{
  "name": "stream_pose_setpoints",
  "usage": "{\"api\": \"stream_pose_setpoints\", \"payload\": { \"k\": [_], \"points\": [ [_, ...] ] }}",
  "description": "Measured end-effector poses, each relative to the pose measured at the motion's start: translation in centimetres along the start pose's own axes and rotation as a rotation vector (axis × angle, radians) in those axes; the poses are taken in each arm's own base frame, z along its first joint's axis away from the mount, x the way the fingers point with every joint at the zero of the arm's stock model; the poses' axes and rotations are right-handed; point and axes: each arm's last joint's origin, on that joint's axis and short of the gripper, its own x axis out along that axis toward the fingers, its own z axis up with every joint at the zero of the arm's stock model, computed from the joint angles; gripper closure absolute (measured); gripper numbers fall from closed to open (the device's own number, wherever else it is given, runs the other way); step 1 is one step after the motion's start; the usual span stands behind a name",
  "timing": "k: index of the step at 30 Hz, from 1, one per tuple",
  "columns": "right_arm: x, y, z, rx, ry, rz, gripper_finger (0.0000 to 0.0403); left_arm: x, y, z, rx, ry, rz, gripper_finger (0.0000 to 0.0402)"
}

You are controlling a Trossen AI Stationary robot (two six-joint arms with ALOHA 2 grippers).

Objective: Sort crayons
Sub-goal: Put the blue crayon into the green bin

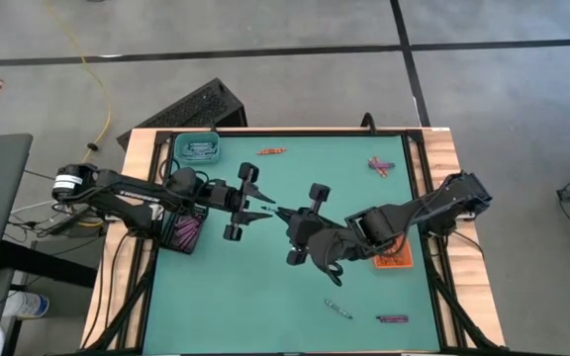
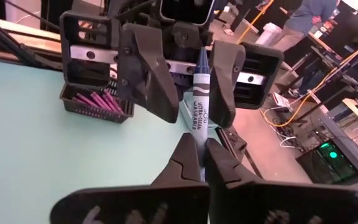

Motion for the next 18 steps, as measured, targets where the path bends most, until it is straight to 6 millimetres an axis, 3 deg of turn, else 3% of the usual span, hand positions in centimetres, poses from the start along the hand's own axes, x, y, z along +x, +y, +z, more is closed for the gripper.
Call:
{"api": "stream_pose_setpoints", "payload": {
  "k": [6,18],
  "points": [
    [0.37,-0.26,-0.05,0.007,0.006,0.009,0.0403,0.07,-0.24,0.06,0.0,-0.006,-0.015,0.0285],
    [0.34,-0.13,0.0,0.018,0.0,0.042,0.0402,0.3,-0.98,0.22,0.062,-0.019,-0.037,0.0369]
  ]
}}
